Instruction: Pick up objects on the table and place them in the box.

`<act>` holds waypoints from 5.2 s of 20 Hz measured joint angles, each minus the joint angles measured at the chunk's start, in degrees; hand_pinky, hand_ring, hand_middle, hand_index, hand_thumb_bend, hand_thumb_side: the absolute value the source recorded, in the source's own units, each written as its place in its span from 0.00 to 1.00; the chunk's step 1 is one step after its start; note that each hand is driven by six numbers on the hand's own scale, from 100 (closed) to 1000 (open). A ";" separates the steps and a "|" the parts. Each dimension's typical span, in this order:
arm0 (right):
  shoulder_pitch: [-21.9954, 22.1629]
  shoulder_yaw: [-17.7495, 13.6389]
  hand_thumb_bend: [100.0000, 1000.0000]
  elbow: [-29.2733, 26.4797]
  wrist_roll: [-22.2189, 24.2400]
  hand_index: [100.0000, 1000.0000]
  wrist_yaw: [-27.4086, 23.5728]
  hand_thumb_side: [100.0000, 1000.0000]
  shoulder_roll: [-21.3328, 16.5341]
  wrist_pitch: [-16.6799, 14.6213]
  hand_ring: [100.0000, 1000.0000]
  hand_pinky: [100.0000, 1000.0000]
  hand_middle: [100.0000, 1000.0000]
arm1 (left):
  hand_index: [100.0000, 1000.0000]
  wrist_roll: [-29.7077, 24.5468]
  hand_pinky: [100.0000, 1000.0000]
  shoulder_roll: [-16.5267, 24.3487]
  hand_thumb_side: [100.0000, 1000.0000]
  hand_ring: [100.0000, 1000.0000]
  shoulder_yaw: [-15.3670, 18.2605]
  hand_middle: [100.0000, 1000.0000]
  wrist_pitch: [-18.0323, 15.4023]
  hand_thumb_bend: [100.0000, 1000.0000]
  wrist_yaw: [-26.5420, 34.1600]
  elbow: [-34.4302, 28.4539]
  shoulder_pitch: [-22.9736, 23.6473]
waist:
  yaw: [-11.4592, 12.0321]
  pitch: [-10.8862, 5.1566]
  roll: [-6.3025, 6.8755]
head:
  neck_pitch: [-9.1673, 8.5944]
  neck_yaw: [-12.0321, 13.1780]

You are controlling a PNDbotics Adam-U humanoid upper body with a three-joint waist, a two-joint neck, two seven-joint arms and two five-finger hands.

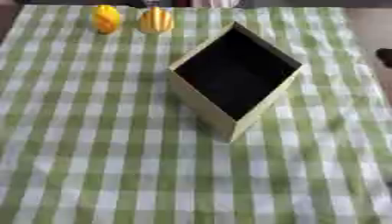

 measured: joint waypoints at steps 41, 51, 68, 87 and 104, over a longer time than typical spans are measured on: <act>2.05 0.75 0.00 0.00 -0.76 0.76 3.46 0.49 -0.94 -0.50 0.75 0.85 0.58 | 0.91 -21.31 0.77 22.58 0.40 0.78 -12.00 0.79 17.70 0.02 -20.52 47.59 -42.93 | -3.63 0.87 1.97 | -0.38 -1.86; 1.57 1.31 0.00 0.00 -0.32 0.76 3.56 0.49 -0.94 -0.64 0.75 0.85 0.58 | 0.93 -30.67 0.78 17.67 0.00 0.81 -9.94 0.82 14.85 0.22 -37.54 62.87 -48.35 | -5.83 1.81 2.83 | -1.01 -1.02; -0.60 2.20 0.00 0.00 1.04 0.75 4.34 0.49 -0.71 0.17 0.75 0.85 0.58 | 0.91 -28.02 0.78 15.54 0.00 0.83 -7.40 0.80 20.99 0.32 -54.39 67.28 -50.89 | -8.96 5.88 4.78 | -3.03 1.74; -2.03 2.86 0.00 0.00 1.64 0.75 5.80 0.50 1.09 1.19 0.75 0.85 0.57 | 0.89 -29.84 0.75 15.32 0.00 0.81 -6.32 0.77 26.16 0.38 -59.56 69.54 -52.46 | -9.16 8.81 5.44 | -4.54 3.98; -2.01 3.17 0.00 0.00 1.55 0.75 5.88 0.50 1.62 2.13 0.75 0.85 0.57 | 0.79 -31.96 0.65 15.10 0.00 0.72 -5.96 0.63 28.83 0.09 -61.33 70.39 -52.42 | -9.23 8.96 5.55 | -4.53 4.46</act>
